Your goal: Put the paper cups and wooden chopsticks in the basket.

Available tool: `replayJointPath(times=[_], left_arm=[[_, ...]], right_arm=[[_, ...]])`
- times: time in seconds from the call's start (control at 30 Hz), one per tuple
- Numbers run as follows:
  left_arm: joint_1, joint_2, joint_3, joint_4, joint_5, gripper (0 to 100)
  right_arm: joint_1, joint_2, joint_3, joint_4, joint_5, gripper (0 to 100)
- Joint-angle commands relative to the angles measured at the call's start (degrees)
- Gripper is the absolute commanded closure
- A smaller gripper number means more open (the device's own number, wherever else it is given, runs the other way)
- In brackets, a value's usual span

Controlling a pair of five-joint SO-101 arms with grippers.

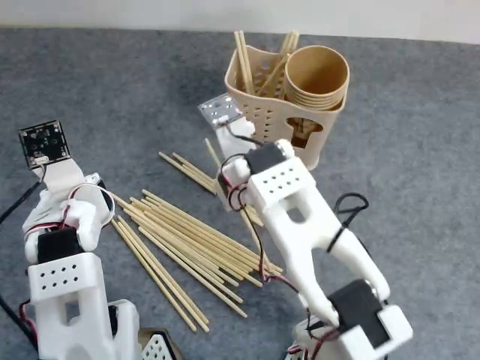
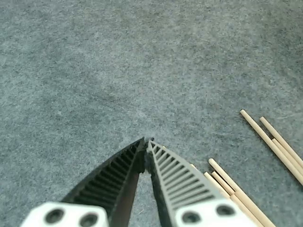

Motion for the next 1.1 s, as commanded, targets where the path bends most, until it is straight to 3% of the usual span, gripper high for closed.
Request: replayJointPath(times=[0.0, 0.13, 0.43, 1.07], left_arm=[[-0.66, -1.1, -0.4, -0.79, 0.18, 97], [-0.66, -1.01, -0.4, -0.79, 0.18, 97], [-0.66, -0.92, -0.4, -0.88, 0.18, 97], [-0.48, -0.84, -0.4, -0.88, 0.18, 97]], right_arm=[[-2.33, -7.69, 1.36, -0.04, -1.49, 99.4], [-2.24, -13.23, 2.51, -0.13, -5.8, 99.4], [-2.33, -22.55, 5.32, -0.66, -6.07, 99.4], [-2.15, -51.56, 33.71, -33.45, -5.71, 99.4]])
